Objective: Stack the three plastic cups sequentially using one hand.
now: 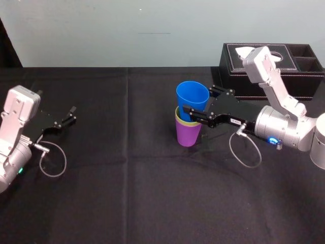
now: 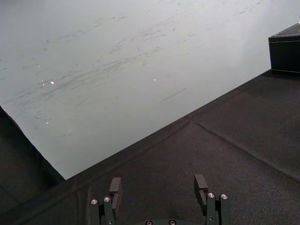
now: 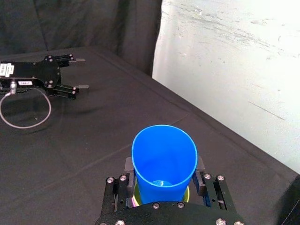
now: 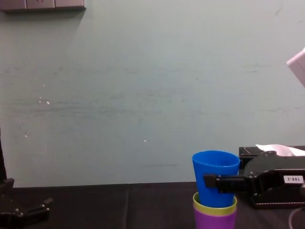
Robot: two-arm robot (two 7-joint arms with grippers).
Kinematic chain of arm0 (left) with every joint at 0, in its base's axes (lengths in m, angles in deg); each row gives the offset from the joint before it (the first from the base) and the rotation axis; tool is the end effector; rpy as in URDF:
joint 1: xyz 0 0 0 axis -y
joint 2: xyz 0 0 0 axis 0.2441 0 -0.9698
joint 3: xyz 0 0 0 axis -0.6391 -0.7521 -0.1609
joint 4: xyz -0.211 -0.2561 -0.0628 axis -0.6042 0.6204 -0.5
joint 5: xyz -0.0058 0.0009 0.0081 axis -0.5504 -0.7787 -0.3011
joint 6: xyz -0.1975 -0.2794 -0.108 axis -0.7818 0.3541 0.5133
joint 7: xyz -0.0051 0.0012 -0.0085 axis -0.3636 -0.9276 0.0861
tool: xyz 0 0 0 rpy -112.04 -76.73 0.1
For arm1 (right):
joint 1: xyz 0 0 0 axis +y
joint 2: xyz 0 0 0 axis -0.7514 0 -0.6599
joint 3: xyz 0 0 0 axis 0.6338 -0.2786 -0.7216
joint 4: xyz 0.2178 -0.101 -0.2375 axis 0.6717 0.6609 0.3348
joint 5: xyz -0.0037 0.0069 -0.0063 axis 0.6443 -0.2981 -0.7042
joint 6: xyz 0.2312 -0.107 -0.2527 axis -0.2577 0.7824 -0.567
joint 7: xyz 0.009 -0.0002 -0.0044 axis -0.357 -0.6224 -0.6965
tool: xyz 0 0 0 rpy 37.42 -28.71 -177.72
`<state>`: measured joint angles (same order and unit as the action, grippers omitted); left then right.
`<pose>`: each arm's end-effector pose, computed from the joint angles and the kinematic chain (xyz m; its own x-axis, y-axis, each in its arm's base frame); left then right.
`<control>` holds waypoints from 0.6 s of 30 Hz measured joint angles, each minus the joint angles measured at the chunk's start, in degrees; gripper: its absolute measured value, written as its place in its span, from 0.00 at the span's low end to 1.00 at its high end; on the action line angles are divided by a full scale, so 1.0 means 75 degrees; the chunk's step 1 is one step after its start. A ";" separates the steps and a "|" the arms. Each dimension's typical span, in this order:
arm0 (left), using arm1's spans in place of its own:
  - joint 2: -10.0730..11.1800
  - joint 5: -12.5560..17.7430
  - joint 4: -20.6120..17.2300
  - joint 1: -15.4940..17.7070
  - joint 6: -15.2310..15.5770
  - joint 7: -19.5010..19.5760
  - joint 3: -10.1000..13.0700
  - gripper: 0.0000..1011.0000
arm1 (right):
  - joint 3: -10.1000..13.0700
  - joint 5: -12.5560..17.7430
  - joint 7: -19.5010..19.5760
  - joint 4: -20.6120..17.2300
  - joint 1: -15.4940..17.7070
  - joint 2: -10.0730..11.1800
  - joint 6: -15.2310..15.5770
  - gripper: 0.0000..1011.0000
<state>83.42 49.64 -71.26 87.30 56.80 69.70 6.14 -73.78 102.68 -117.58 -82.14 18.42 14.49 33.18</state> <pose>0.4131 0.0966 -0.3502 0.2922 0.8803 0.3737 -0.9553 0.2873 0.0703 0.4714 -0.0500 -0.2594 0.7675 -0.6141 0.1841 0.6409 0.7422 -0.1960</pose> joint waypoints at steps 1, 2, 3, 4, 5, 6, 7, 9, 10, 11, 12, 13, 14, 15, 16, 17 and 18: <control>0.0000 0.0000 0.0000 0.0000 0.0000 0.0000 0.0000 1.00 | -0.0002 -0.0002 -0.0007 0.0007 0.0000 -0.0001 -0.0002 0.71; 0.0000 0.0000 0.0000 0.0000 0.0000 0.0000 0.0000 1.00 | -0.0006 -0.0004 -0.0014 0.0030 0.0005 -0.0006 -0.0008 0.71; 0.0000 0.0000 0.0000 0.0000 0.0000 0.0000 0.0000 1.00 | -0.0008 -0.0004 -0.0018 0.0041 0.0009 -0.0009 -0.0011 0.71; 0.0000 0.0000 0.0000 0.0000 0.0000 0.0000 0.0000 1.00 | -0.0009 -0.0004 -0.0021 0.0053 0.0013 -0.0011 -0.0015 0.71; 0.0000 0.0000 0.0000 0.0000 0.0000 0.0000 0.0000 1.00 | -0.0009 -0.0004 -0.0023 0.0057 0.0015 -0.0012 -0.0016 0.71; 0.0000 0.0000 0.0000 0.0000 0.0000 0.0000 0.0000 1.00 | -0.0009 -0.0004 -0.0023 0.0057 0.0015 -0.0012 -0.0018 0.71; 0.0000 0.0000 0.0000 0.0000 0.0000 0.0000 0.0000 1.00 | -0.0009 -0.0004 -0.0023 0.0057 0.0016 -0.0012 -0.0018 0.71; 0.0000 0.0000 0.0000 0.0000 0.0000 0.0000 0.0000 1.00 | -0.0009 -0.0004 -0.0023 0.0056 0.0017 -0.0012 -0.0018 0.71; 0.0000 0.0000 0.0000 0.0000 0.0000 0.0000 0.0000 1.00 | -0.0009 -0.0004 -0.0023 0.0054 0.0017 -0.0011 -0.0018 0.71; 0.0000 0.0000 0.0000 0.0000 0.0000 0.0000 0.0000 1.00 | -0.0009 -0.0004 -0.0023 0.0053 0.0017 -0.0011 -0.0018 0.71; -0.0001 0.0000 0.0000 0.0000 0.0000 0.0000 0.0000 1.00 | -0.0009 -0.0004 -0.0023 0.0052 0.0017 -0.0011 -0.0018 0.71; 0.0000 0.0000 0.0000 0.0000 0.0000 0.0000 0.0000 1.00 | -0.0009 -0.0003 -0.0023 0.0048 0.0017 -0.0010 -0.0018 0.71; 0.0000 0.0000 0.0000 0.0000 0.0000 0.0000 0.0000 1.00 | -0.0009 -0.0003 -0.0023 0.0046 0.0017 -0.0010 -0.0018 0.71; 0.0000 0.0000 0.0000 0.0000 0.0000 0.0000 0.0000 1.00 | -0.0008 -0.0002 -0.0023 0.0043 0.0017 -0.0009 -0.0018 0.71; 0.0000 0.0000 0.0000 0.0000 0.0000 0.0000 0.0000 1.00 | -0.0008 -0.0002 -0.0023 0.0043 0.0017 -0.0009 -0.0018 0.71; 0.0000 0.0000 0.0000 0.0000 0.0000 0.0000 0.0000 1.00 | -0.0008 -0.0002 -0.0023 0.0040 0.0017 -0.0008 -0.0018 0.73; 0.0000 0.0000 0.0000 0.0000 0.0000 0.0000 0.0000 1.00 | -0.0007 -0.0002 -0.0023 0.0039 0.0017 -0.0007 -0.0018 0.75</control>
<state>83.42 49.64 -71.26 87.30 56.80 69.70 6.14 -73.84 102.66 -117.76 -81.85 18.55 14.43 33.05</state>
